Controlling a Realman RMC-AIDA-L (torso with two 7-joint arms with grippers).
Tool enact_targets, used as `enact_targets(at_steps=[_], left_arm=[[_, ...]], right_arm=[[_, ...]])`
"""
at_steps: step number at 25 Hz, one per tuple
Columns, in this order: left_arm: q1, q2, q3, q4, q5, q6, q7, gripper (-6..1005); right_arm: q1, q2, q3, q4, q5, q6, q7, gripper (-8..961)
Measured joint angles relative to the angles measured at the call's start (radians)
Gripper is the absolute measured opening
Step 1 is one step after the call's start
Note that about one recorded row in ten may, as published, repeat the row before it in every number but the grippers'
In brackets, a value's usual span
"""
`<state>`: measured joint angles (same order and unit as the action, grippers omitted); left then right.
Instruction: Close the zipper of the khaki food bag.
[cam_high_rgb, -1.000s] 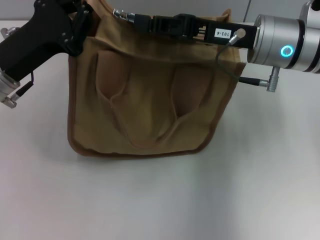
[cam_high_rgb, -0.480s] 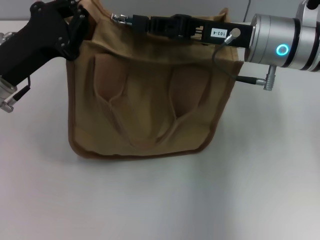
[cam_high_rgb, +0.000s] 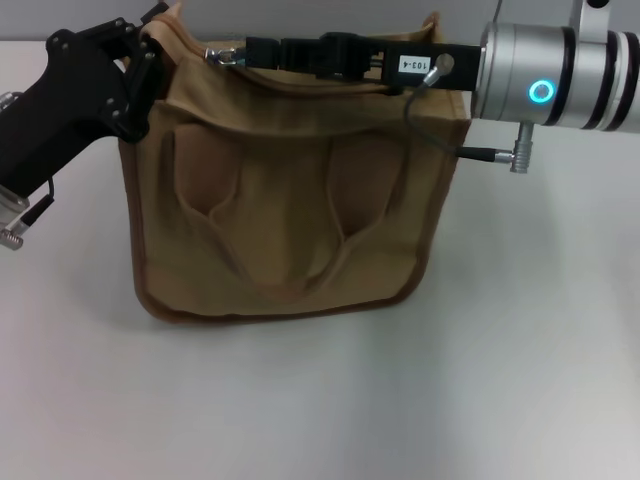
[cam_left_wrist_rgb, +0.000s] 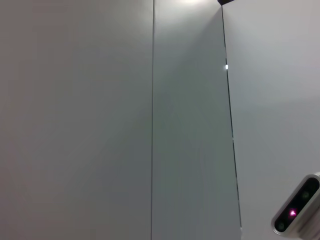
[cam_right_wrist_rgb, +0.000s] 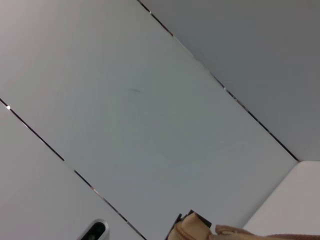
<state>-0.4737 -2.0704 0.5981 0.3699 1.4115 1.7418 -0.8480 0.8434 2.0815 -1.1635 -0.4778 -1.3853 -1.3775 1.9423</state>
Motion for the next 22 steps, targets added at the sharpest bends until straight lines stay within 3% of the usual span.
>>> enact_targets(at_steps=[22], left_arm=[[0.059,0.003,-0.023,-0.034,-0.044,-0.009,0.044,23]], right_arm=[[-0.008,0.0,-0.007,-0.002,-0.017,0.025,0.0,8]])
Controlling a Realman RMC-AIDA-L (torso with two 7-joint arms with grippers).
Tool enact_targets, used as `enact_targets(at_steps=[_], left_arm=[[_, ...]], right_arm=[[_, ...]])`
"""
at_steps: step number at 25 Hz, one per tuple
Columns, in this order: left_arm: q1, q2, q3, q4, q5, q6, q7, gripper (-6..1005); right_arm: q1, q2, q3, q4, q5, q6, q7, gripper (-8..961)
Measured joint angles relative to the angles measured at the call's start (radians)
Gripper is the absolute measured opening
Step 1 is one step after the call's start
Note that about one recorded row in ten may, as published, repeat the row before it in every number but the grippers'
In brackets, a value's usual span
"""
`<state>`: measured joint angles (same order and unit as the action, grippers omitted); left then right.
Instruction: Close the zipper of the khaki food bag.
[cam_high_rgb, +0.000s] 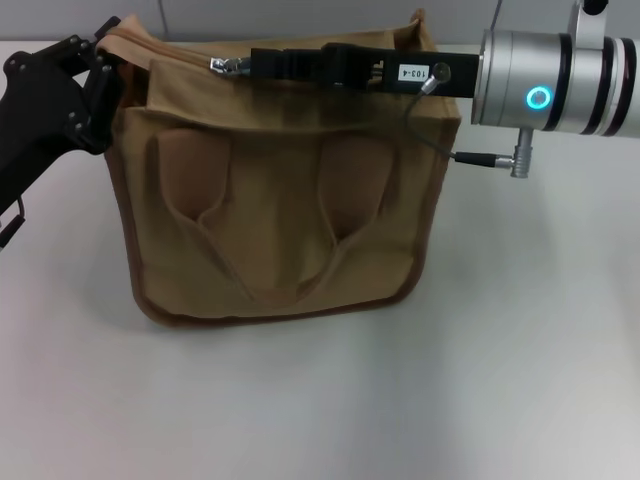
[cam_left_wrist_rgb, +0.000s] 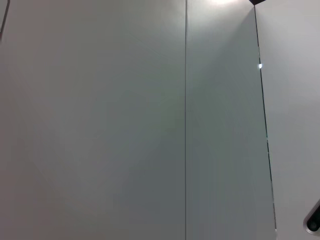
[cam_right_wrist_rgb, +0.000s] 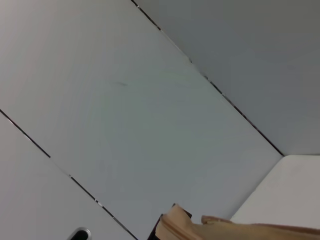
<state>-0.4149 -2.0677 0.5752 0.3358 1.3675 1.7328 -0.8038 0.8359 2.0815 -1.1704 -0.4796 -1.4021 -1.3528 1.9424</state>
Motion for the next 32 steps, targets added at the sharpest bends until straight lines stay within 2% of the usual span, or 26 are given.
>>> enact_targets(at_steps=[32], left_arm=[[0.012,0.001,0.0,0.0,-0.004,-0.001,-0.008,23]], right_arm=[[-0.047,-0.004,0.009,-0.035,-0.015,-0.01,-0.038,8]])
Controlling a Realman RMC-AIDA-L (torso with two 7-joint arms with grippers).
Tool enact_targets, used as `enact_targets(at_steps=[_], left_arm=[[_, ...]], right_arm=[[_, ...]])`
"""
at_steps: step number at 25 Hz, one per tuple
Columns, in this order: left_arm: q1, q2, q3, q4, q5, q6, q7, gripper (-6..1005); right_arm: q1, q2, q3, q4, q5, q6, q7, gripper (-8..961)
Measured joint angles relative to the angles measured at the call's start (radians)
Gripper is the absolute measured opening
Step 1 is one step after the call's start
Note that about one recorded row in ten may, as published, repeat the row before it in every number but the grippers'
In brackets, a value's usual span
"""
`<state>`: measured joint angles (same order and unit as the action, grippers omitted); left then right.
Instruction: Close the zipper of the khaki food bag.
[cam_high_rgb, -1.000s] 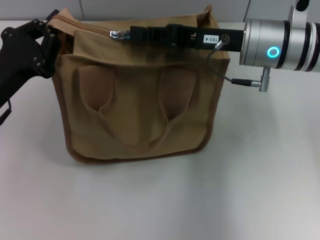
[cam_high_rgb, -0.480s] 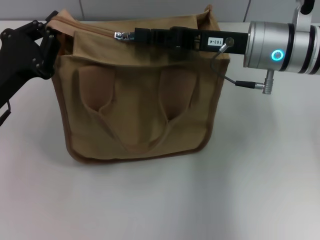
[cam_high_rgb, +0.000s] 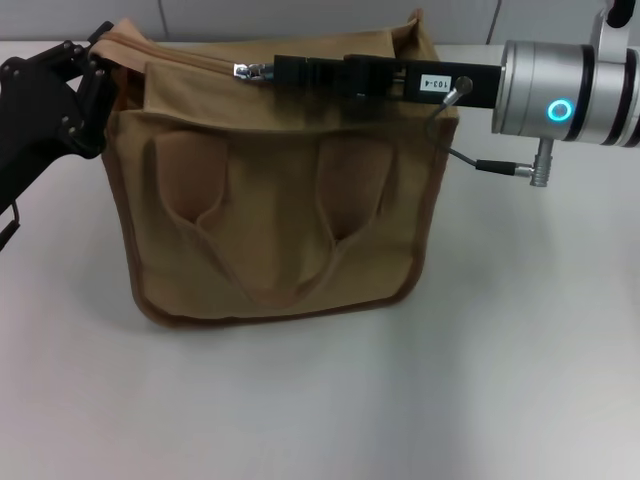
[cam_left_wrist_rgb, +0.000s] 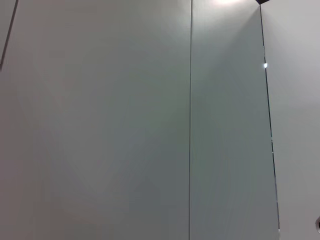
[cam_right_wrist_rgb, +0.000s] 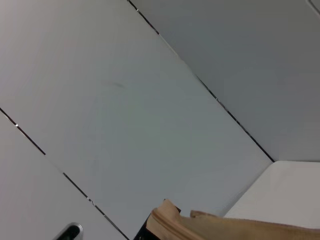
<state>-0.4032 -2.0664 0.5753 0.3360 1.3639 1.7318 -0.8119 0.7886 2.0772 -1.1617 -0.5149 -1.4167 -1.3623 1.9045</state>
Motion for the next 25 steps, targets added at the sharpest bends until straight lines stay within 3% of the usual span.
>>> enact_targets(at_steps=[10,25], left_arm=[[0.005,0.0,-0.013,0.0,-0.002,0.0,-0.001,22],[0.004,0.0,-0.011,0.0,-0.002,-0.003,-0.001,22]], right_arm=[[-0.052,-0.009,0.001,-0.055,-0.018,-0.006,-0.017,9],[-0.065,-0.012,0.009,-0.066,-0.024,-0.024,-0.043,9]])
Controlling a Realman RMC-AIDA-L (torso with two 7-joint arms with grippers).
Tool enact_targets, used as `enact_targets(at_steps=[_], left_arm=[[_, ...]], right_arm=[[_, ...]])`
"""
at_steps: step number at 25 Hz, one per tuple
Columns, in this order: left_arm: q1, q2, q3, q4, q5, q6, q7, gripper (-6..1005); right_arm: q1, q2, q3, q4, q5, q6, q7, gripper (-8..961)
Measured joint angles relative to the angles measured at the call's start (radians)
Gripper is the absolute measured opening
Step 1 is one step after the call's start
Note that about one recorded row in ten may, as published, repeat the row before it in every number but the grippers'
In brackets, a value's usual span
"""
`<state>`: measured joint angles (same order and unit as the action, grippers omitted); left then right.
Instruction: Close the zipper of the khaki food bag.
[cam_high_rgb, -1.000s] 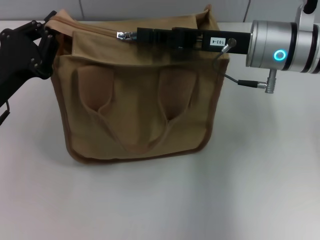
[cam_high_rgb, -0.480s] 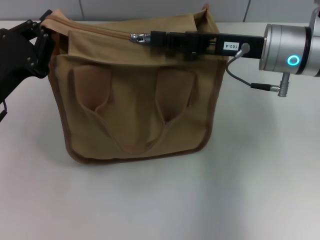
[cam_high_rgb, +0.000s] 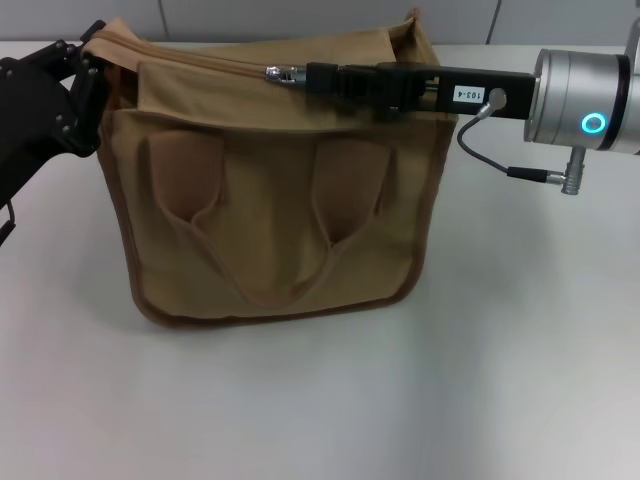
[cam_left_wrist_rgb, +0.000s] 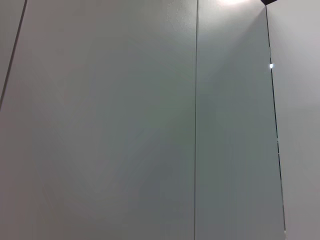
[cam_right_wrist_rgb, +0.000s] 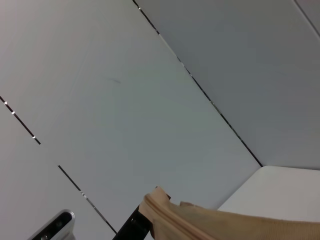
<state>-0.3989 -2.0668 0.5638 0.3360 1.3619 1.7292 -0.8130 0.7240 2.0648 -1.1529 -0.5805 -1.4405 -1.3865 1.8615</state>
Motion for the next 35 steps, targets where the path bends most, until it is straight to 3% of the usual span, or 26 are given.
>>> enact_targets(at_steps=[35], left_arm=[[0.0,-0.001,-0.001,0.0,0.0,0.0,0.0,23]], right_arm=[[-0.07,-0.037,0.025,-0.04,-0.005,-0.057,0.001,8]])
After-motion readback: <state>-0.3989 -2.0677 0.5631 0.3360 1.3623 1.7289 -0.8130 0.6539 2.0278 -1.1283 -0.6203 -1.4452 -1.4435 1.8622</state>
